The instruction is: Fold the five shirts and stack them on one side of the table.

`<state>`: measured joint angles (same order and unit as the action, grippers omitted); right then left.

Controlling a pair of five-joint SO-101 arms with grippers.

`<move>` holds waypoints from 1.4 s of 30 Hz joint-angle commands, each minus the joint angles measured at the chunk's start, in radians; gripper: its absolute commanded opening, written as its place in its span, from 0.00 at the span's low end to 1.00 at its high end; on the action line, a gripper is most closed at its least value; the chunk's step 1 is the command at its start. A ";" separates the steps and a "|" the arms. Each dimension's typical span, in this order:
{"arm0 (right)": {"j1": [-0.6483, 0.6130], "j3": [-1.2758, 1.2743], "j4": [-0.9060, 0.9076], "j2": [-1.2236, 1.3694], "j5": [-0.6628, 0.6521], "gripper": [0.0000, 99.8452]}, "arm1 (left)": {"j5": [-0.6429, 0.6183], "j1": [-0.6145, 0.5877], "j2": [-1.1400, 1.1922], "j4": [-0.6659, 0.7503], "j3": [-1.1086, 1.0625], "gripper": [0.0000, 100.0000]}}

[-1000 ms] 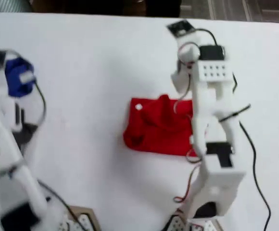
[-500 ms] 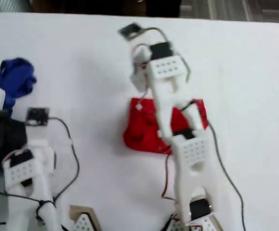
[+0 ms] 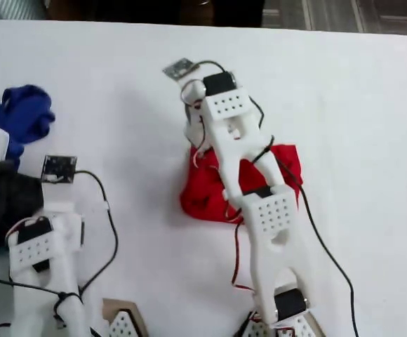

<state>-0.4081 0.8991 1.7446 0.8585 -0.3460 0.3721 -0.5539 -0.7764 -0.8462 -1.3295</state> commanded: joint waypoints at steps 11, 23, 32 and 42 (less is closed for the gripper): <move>0.008 -0.522 0.022 -0.499 -0.066 0.02 | -0.008 0.005 -0.025 0.028 -0.010 0.03; 0.081 -0.898 0.021 -0.737 -0.172 0.02 | -0.008 0.005 -0.025 0.026 -0.012 0.03; 0.073 -0.951 -0.209 -0.777 -0.057 0.02 | -0.008 0.005 -0.025 0.026 -0.012 0.03; -0.042 -1.097 -0.114 -0.694 -0.091 0.02 | -0.008 0.005 -0.025 0.026 -0.012 0.03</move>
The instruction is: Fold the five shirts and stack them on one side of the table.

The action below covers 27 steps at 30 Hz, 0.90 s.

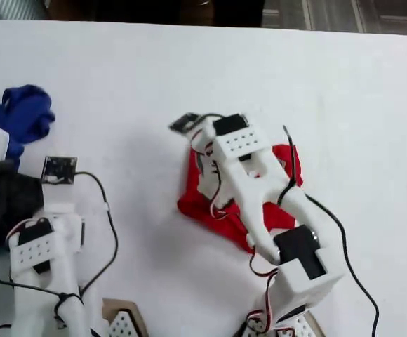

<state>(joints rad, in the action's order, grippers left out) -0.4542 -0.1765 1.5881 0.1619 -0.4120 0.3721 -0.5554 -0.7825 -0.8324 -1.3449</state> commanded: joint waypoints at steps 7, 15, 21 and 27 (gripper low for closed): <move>0.202 -0.161 -0.027 -0.001 -0.178 0.02 | -0.008 0.006 -0.018 0.012 0.004 0.03; 0.271 -0.109 0.035 -0.096 -0.230 0.02 | -0.008 0.006 -0.018 0.012 0.004 0.03; 0.255 -0.117 -0.071 -0.278 -0.229 0.02 | -0.008 0.006 -0.018 0.012 0.004 0.03; 0.189 -0.342 -0.283 -0.295 -0.127 0.02 | -0.008 0.006 -0.018 0.012 0.004 0.03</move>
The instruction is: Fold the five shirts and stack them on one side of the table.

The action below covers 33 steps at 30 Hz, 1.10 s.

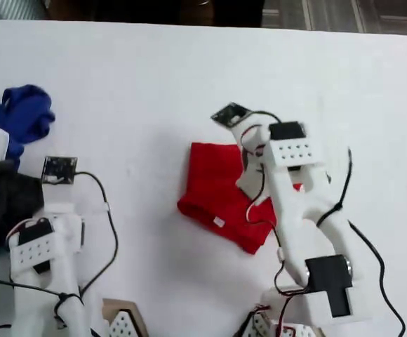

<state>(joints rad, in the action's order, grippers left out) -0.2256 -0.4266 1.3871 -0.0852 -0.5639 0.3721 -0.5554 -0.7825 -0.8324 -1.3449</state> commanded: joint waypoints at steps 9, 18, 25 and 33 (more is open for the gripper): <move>0.030 -0.422 -0.262 -0.048 -0.135 0.02 | -0.008 0.006 -0.018 0.012 0.002 0.03; 0.205 -0.382 -0.222 -0.059 -0.295 0.02 | -0.008 0.008 -0.018 0.012 0.002 0.03; 0.222 -0.040 -0.035 -0.105 -0.224 0.02 | -0.008 0.009 -0.018 0.012 0.001 0.03; 0.390 0.176 -0.007 -0.110 -0.081 0.17 | -0.008 0.009 -0.018 0.012 -0.001 0.03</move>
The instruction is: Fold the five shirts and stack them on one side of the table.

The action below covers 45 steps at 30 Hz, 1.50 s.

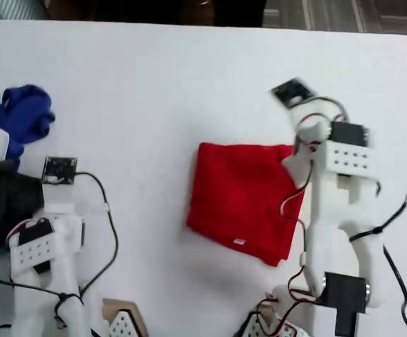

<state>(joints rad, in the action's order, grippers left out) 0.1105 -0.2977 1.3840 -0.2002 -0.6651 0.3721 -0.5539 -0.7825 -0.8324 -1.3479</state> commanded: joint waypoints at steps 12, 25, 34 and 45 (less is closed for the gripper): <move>0.068 0.115 -0.116 0.390 0.025 0.17 | -0.008 0.008 -0.018 0.012 0.001 0.03; -0.028 0.152 -0.105 0.446 0.025 0.17 | -0.009 0.008 -0.018 0.012 0.001 0.03; 0.002 0.158 -0.110 0.547 0.025 0.13 | -0.009 0.008 -0.018 0.012 0.001 0.03; 0.076 0.269 -0.102 0.443 0.025 0.02 | -0.009 0.008 -0.018 0.012 0.001 0.03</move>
<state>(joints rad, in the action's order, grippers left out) 0.1611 -0.0844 1.2766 0.3368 -0.6467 0.3721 -0.5539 -0.7825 -0.8324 -1.3510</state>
